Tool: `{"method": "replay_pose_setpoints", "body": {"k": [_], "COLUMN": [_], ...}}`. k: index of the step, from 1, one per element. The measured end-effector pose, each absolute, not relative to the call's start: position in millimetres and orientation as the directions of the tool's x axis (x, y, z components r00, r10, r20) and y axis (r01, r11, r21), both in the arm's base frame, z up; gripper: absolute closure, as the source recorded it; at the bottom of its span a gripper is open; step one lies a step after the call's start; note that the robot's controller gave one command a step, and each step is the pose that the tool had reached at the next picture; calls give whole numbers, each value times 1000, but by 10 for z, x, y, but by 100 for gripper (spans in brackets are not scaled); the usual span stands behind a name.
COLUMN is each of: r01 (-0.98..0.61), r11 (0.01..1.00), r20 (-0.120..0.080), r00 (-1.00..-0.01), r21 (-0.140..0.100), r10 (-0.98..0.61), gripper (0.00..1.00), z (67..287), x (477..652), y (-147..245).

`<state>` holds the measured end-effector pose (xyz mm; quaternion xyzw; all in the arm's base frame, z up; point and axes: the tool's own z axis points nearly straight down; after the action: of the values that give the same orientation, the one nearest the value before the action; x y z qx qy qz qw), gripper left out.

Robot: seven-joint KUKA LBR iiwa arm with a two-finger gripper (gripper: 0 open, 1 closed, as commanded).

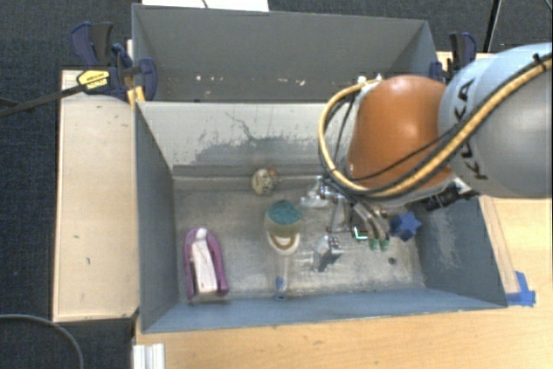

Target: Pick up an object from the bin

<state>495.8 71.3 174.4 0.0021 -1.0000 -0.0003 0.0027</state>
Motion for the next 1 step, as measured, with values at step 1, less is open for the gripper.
{"method": "replay_pose_setpoints", "body": {"k": [1], "r01": [-163], "r11": [987], "r20": [2], "r00": [-987], "r21": [0], "r10": [-163], "gripper": [0], "z": [930], "x": [4974], "y": [444]}}
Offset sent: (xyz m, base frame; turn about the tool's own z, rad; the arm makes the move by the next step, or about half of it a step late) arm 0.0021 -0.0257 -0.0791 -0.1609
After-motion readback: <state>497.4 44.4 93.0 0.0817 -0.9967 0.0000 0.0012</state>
